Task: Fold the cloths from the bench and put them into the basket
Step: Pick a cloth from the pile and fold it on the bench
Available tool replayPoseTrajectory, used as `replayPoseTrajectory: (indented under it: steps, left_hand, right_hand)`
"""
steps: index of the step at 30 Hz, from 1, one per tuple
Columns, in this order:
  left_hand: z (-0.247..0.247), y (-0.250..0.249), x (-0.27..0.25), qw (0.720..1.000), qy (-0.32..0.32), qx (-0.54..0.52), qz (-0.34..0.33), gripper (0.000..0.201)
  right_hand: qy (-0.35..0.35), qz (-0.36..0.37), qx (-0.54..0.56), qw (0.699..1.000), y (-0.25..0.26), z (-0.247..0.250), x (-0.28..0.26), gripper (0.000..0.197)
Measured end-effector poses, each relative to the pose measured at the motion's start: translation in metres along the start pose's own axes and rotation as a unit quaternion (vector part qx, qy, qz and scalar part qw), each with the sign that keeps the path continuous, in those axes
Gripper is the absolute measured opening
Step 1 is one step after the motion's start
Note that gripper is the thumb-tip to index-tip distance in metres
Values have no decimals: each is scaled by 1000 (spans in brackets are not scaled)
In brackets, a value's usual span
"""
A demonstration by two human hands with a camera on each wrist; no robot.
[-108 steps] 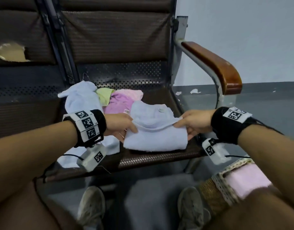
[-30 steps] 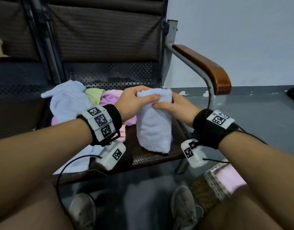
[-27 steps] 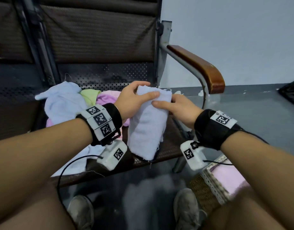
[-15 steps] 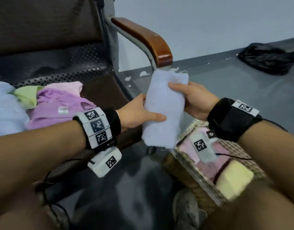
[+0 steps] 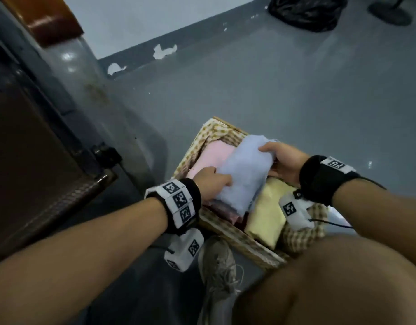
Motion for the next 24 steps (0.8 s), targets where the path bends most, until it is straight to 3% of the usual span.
replayPoseTrajectory:
  steps: [3, 6, 13, 15, 17, 19, 21, 24]
  left_hand:
    - [-26, 16, 22, 992, 14, 124, 10, 31]
    - [-32, 24, 34, 973, -13, 230, 28, 40]
    - [-33, 27, 46, 940, -8, 337, 43, 42]
    - [-29, 26, 43, 945, 3, 323, 43, 46]
    - [-19, 20, 38, 953, 7, 303, 30, 44]
    - [-4, 9, 32, 964, 12, 267, 7, 36]
    - [19, -8, 18, 974, 9, 226, -32, 29]
    - [69, -33, -16, 980, -23, 177, -89, 14]
  right_hand:
    - [5, -32, -13, 999, -40, 9, 25, 43]
    - [-4, -44, -8, 999, -68, 8, 45, 50]
    - [-5, -15, -114, 993, -67, -5, 57, 32]
    - [-36, 13, -245, 969, -49, -1, 53, 43]
    - [-46, 63, -423, 903, -23, -2, 41, 45]
    - [-27, 104, -503, 858, 1, -13, 27, 45]
    - [1, 143, -521, 842, 26, -33, 7, 41]
    - [74, 181, -501, 843, 61, -85, -33, 29]
Point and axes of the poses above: each hand's wrist, its own x-axis towards the middle knuckle, its own z-axis out of the back of the hand, y = z × x, the point moved 6 cm from there along x, towards the middle knuckle, and after that the axes turned 4 degrees about -y, right-handed, at the moved point
